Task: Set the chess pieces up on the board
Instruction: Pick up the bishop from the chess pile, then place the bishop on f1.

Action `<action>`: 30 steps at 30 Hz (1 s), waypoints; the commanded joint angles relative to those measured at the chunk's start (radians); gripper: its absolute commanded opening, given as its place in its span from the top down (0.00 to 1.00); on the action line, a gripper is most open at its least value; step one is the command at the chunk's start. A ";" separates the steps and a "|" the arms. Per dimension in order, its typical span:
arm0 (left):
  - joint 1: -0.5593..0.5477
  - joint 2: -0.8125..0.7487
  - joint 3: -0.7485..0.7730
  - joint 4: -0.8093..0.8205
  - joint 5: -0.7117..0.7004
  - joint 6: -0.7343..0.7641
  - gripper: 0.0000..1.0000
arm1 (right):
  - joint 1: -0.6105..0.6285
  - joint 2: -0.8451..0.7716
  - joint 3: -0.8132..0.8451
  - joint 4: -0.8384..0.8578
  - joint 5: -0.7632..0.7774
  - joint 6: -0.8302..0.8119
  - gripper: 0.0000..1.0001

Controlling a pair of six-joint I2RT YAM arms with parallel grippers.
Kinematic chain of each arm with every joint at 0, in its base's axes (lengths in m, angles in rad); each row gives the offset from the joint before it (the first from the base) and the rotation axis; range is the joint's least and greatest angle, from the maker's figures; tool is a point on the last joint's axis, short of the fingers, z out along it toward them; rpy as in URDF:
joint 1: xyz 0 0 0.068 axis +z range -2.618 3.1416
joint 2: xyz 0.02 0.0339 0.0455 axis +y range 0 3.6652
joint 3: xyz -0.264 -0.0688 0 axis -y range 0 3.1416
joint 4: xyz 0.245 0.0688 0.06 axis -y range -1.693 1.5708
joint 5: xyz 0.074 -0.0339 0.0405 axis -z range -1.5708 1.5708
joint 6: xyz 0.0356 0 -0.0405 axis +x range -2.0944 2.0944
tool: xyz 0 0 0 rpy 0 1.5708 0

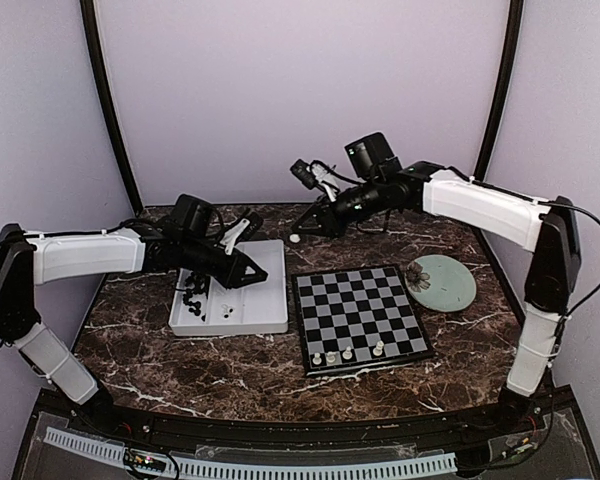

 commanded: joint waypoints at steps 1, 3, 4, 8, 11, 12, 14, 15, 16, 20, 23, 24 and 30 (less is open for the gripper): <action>0.001 0.010 -0.005 -0.024 -0.029 0.019 0.99 | -0.046 -0.163 -0.142 -0.051 0.113 -0.156 0.96; 0.004 0.015 -0.002 -0.024 -0.033 0.014 0.99 | -0.061 -0.226 -0.218 -0.076 0.136 -0.197 0.96; 0.006 0.017 0.001 -0.025 -0.038 0.011 0.99 | -0.068 -0.256 -0.258 -0.093 0.149 -0.224 0.96; 0.013 0.028 0.010 -0.035 -0.051 0.003 0.99 | -0.095 -0.396 -0.431 -0.182 0.204 -0.336 0.96; 0.017 0.033 0.018 -0.047 -0.063 0.000 0.99 | -0.122 -0.493 -0.554 -0.246 0.225 -0.416 0.96; 0.019 0.034 0.018 -0.047 -0.068 0.000 0.99 | -0.129 -0.521 -0.596 -0.262 0.226 -0.441 0.96; 0.021 0.034 0.018 -0.048 -0.075 -0.002 0.99 | -0.137 -0.578 -0.668 -0.286 0.221 -0.487 0.96; 0.021 0.034 0.019 -0.048 -0.078 -0.004 0.99 | -0.139 -0.601 -0.699 -0.297 0.212 -0.504 0.96; 0.023 0.033 0.019 -0.047 -0.079 -0.005 0.99 | -0.143 -0.621 -0.724 -0.307 0.202 -0.517 0.96; 0.025 0.032 0.014 -0.040 -0.082 -0.007 0.99 | -0.143 -0.669 -0.785 -0.316 0.146 -0.541 0.94; 0.027 0.039 0.012 -0.036 -0.079 -0.007 0.99 | -0.142 -0.635 -0.786 -0.280 0.108 -0.532 0.93; 0.028 0.040 0.012 -0.037 -0.078 -0.005 0.99 | -0.139 -0.616 -0.782 -0.270 0.108 -0.537 0.93; 0.028 0.039 0.013 -0.045 -0.072 -0.001 0.99 | -0.139 -0.545 -0.772 -0.242 0.155 -0.618 0.93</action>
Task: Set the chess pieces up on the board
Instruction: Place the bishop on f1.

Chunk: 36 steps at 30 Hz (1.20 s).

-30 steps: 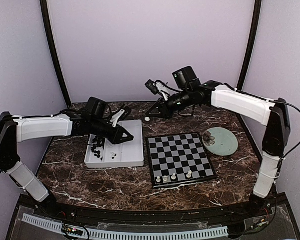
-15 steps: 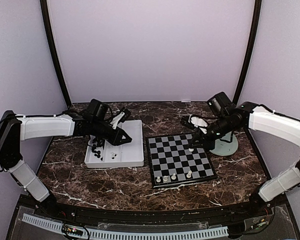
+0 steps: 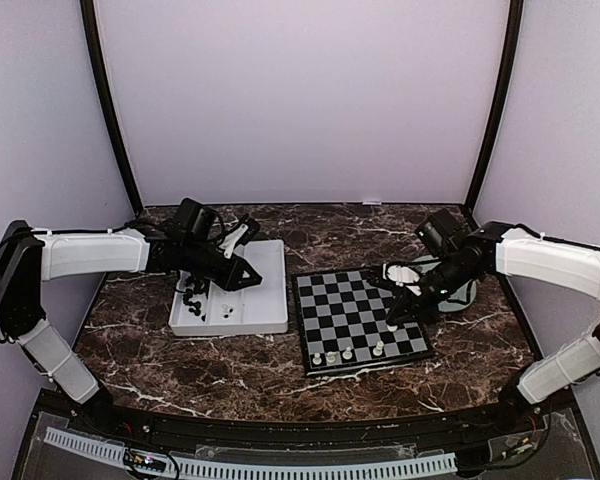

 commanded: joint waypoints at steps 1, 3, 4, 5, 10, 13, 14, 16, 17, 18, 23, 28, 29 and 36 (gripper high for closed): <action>0.007 -0.003 0.012 -0.016 0.003 -0.002 0.99 | 0.001 0.019 -0.007 0.044 0.010 -0.077 0.93; 0.007 -0.005 0.013 -0.020 0.000 0.001 0.99 | 0.001 0.014 -0.037 0.050 0.010 -0.092 0.93; 0.008 -0.006 0.013 -0.022 -0.003 0.003 0.99 | 0.001 0.008 -0.054 0.054 0.009 -0.094 0.93; 0.008 -0.006 0.014 -0.023 -0.004 0.004 0.99 | 0.001 0.006 -0.072 0.059 0.008 -0.096 0.93; 0.009 -0.010 0.011 -0.027 -0.010 0.001 0.99 | 0.000 0.001 -0.139 0.113 0.002 -0.079 0.92; 0.008 -0.013 0.009 -0.027 -0.015 -0.002 0.99 | 0.001 0.012 -0.158 0.157 0.008 -0.062 0.92; 0.009 -0.014 0.009 -0.028 -0.016 -0.002 0.99 | 0.001 0.017 -0.163 0.169 0.010 -0.058 0.92; 0.008 -0.017 0.007 -0.027 -0.017 -0.003 0.99 | 0.001 0.024 -0.168 0.186 0.011 -0.052 0.91; 0.008 -0.018 0.006 -0.028 -0.018 -0.003 0.99 | 0.001 0.028 -0.170 0.193 0.013 -0.050 0.91; 0.008 -0.018 0.006 -0.029 -0.020 -0.003 0.99 | 0.001 0.030 -0.173 0.200 0.014 -0.049 0.91; 0.009 -0.019 0.006 -0.033 -0.023 -0.001 0.99 | 0.001 0.042 -0.188 0.222 0.029 -0.045 0.90; 0.008 -0.021 0.006 -0.036 -0.027 0.001 0.99 | 0.001 0.050 -0.200 0.228 0.040 -0.057 0.90; 0.008 -0.022 0.006 -0.038 -0.028 0.002 0.99 | 0.001 0.051 -0.202 0.228 0.044 -0.059 0.90; 0.008 -0.022 0.004 -0.039 -0.031 0.002 0.99 | 0.002 0.061 -0.206 0.222 0.024 -0.073 0.89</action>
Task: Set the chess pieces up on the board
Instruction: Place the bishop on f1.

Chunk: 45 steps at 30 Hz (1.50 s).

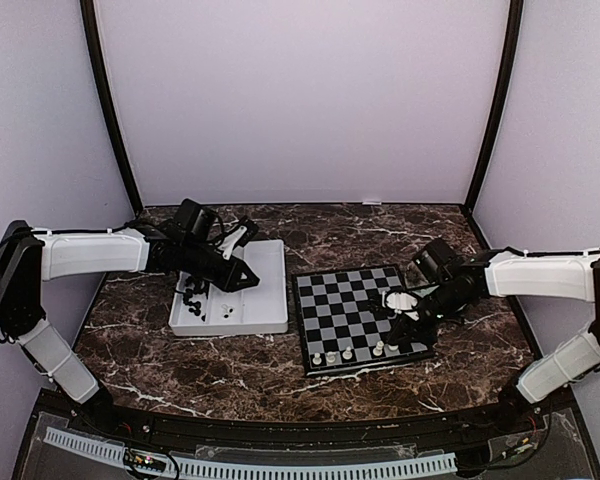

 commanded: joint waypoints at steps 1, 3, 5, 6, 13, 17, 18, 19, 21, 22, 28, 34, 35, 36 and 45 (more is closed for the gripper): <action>0.004 -0.022 0.003 -0.015 -0.006 0.001 0.99 | 0.002 0.013 -0.008 0.014 -0.012 -0.016 0.89; 0.004 -0.021 0.004 -0.015 -0.008 0.002 0.99 | 0.002 0.015 -0.010 0.016 -0.011 -0.018 0.89; 0.004 -0.021 0.005 -0.015 -0.007 0.001 0.99 | 0.002 0.016 -0.012 0.021 -0.012 -0.016 0.89; 0.005 -0.019 0.005 -0.015 -0.006 0.001 0.99 | 0.002 0.018 -0.012 0.023 -0.013 -0.015 0.89; 0.004 -0.014 0.005 -0.016 -0.001 0.001 0.99 | 0.004 0.031 -0.019 0.038 -0.020 -0.009 0.88; 0.004 -0.013 0.003 -0.017 -0.002 0.001 0.99 | 0.006 0.032 -0.019 0.039 -0.022 -0.007 0.86; 0.005 -0.012 0.004 -0.017 -0.001 0.001 0.99 | 0.005 0.032 -0.019 0.038 -0.022 -0.008 0.86; 0.004 -0.011 0.004 -0.017 0.000 0.001 0.99 | 0.007 0.033 -0.018 0.038 -0.022 -0.008 0.86; 0.004 -0.010 0.005 -0.017 0.001 0.000 0.99 | 0.007 0.031 -0.017 0.035 -0.019 -0.008 0.84; 0.005 -0.010 0.005 -0.016 0.003 0.000 0.99 | 0.007 0.030 -0.015 0.035 -0.018 -0.008 0.83; 0.004 -0.009 0.006 -0.020 0.006 0.000 0.99 | 0.007 0.021 -0.002 0.005 -0.008 -0.014 0.78; 0.002 -0.012 0.032 -0.044 0.039 -0.012 0.99 | -0.008 -0.037 0.090 -0.161 -0.022 -0.037 0.71; -0.002 -0.017 0.037 -0.050 0.061 -0.018 0.99 | -0.015 -0.043 0.118 -0.195 -0.032 -0.042 0.68; -0.005 -0.020 0.049 -0.053 0.073 -0.020 0.98 | -0.024 -0.044 0.152 -0.224 -0.043 -0.045 0.67; -0.057 0.008 0.160 -0.152 0.326 -0.046 0.97 | -0.067 0.091 0.543 -0.320 -0.196 0.001 0.61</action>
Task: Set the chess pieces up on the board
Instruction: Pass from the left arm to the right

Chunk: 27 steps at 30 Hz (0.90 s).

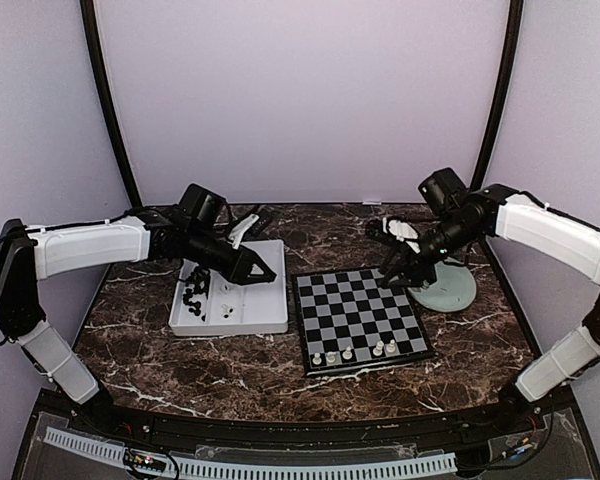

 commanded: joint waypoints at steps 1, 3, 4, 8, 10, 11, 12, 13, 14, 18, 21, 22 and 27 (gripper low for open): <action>-0.017 0.012 0.073 -0.071 0.189 -0.030 0.97 | 0.002 0.091 0.171 -0.020 -0.112 0.030 0.61; -0.019 0.021 0.092 -0.082 0.232 -0.046 0.97 | 0.011 0.140 0.227 0.021 -0.136 0.066 0.61; -0.019 0.022 0.097 -0.084 0.239 -0.053 0.97 | 0.018 0.157 0.244 0.061 -0.144 0.093 0.61; -0.018 0.003 0.106 -0.037 0.187 -0.153 0.97 | 0.065 0.192 0.214 0.244 -0.136 0.232 0.61; -0.018 -0.019 0.089 0.030 0.130 -0.247 0.97 | 0.095 0.192 0.183 0.336 -0.120 0.302 0.61; -0.019 -0.043 0.074 0.112 0.087 -0.335 0.97 | 0.107 0.194 0.174 0.372 -0.116 0.336 0.61; -0.019 -0.059 0.032 0.164 0.070 -0.388 0.97 | 0.121 0.198 0.172 0.404 -0.116 0.372 0.61; -0.020 -0.091 0.005 0.299 0.038 -0.494 0.97 | 0.127 0.205 0.173 0.430 -0.120 0.413 0.61; -0.022 -0.107 -0.057 0.370 0.022 -0.604 0.96 | 0.134 0.213 0.178 0.453 -0.121 0.448 0.61; -0.041 -0.177 -0.168 0.668 -0.117 -0.793 0.96 | 0.180 0.254 0.220 0.499 -0.087 0.522 0.61; -0.053 -0.191 -0.194 0.751 -0.161 -0.847 0.95 | 0.214 0.278 0.268 0.511 -0.027 0.547 0.60; -0.053 -0.194 -0.197 0.768 -0.167 -0.867 0.95 | 0.221 0.289 0.283 0.517 -0.002 0.560 0.60; -0.059 -0.196 -0.227 0.819 -0.168 -0.934 0.95 | 0.228 0.325 0.344 0.555 0.018 0.621 0.58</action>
